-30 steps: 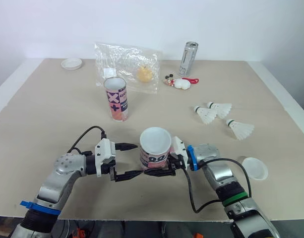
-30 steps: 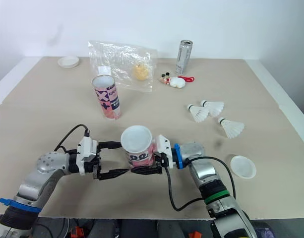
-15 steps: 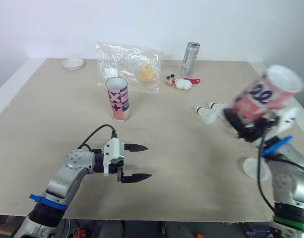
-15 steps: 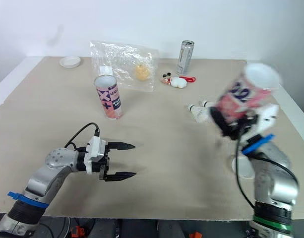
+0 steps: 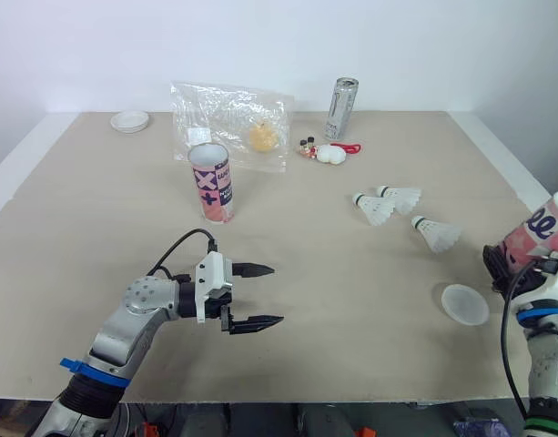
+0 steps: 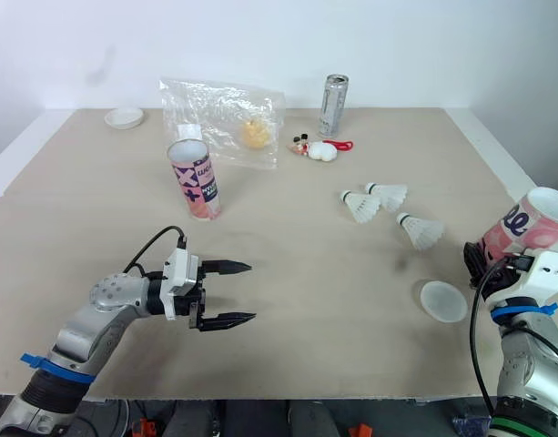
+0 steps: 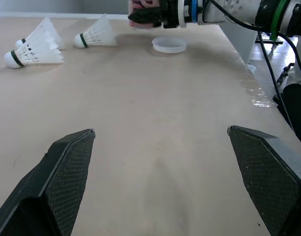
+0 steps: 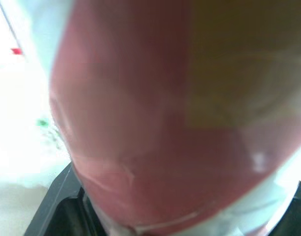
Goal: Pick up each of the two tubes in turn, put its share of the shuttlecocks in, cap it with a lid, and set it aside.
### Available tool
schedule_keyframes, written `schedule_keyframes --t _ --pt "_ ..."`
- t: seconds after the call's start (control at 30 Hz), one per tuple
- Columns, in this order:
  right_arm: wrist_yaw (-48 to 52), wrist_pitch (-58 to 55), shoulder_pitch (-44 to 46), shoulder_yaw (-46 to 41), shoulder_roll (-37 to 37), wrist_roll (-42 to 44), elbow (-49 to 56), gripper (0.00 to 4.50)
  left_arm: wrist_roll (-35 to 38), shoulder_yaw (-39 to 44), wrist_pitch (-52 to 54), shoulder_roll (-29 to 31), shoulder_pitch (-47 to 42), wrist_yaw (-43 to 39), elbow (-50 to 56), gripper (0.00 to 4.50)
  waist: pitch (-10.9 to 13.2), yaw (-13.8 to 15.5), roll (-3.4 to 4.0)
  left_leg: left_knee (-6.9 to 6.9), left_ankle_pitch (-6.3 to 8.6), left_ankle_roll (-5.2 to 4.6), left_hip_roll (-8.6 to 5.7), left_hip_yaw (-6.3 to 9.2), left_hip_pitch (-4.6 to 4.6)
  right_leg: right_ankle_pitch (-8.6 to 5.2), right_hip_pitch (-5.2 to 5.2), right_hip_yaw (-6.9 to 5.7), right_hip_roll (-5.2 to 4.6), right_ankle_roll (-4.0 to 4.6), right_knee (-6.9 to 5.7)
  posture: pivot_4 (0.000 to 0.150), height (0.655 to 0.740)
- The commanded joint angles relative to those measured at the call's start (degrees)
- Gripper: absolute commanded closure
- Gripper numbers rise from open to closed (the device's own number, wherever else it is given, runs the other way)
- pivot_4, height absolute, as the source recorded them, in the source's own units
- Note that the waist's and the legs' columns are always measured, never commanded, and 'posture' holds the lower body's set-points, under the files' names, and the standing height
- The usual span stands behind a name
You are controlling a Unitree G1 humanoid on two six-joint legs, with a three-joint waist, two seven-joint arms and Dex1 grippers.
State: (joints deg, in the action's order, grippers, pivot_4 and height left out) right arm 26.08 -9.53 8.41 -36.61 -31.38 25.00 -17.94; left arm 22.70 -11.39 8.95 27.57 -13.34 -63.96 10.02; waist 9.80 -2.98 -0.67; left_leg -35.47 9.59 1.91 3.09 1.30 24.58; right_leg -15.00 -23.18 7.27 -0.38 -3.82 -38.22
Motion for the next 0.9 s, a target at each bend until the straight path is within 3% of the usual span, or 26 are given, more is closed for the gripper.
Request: schedule_keyframes --t 0.03,0.27,0.33,0.4,0.9 --pt "0.17 -0.36 2.64 0.03 -2.51 0.47 -2.3 1.54 0.81 0.63 -0.23 -0.08 -0.13 0.37 2.32 0.0 -0.01 -0.02 0.01 0.01 0.0 0.0 0.0 -0.05 -0.02 0.01 0.0 0.05 0.0 0.0 0.0 0.15 0.74" --pt "0.14 0.54 5.18 0.87 -4.93 -0.55 -9.37 1.54 0.62 0.57 -0.34 -0.2 -0.5 0.72 2.02 0.0 0.0 -0.01 0.0 0.02 0.0 0.0 -0.01 -0.1 -0.03 -0.03 0.01 0.12 0.0 -0.06 0.02 0.15 0.74" --pt "0.2 0.37 4.69 1.0 -5.33 -0.61 -9.15 0.54 0.65 0.56 -0.35 -0.21 -0.52 0.81 1.99 0.0 0.0 0.0 0.0 0.03 0.0 0.0 -0.02 -0.1 -0.02 -0.03 0.0 0.13 0.0 -0.07 0.04 0.15 0.74" --pt "0.8 0.53 3.73 1.22 -5.4 -0.64 -8.57 0.09 0.73 0.53 -0.36 -0.33 -0.63 0.85 1.85 0.0 0.0 0.0 0.0 0.04 0.01 -0.01 -0.02 -0.1 -0.02 -0.03 0.0 0.13 0.0 -0.07 0.04 0.15 0.74" --pt "-1.36 -5.32 -5.5 -1.54 -4.59 3.72 6.53 0.09 5.41 2.15 -0.18 -4.22 -2.99 0.39 0.57 0.0 0.0 0.08 0.0 0.01 0.0 -0.01 -0.05 -0.13 -0.01 -0.02 0.0 0.2 -0.01 -0.11 0.04 0.15 0.74"
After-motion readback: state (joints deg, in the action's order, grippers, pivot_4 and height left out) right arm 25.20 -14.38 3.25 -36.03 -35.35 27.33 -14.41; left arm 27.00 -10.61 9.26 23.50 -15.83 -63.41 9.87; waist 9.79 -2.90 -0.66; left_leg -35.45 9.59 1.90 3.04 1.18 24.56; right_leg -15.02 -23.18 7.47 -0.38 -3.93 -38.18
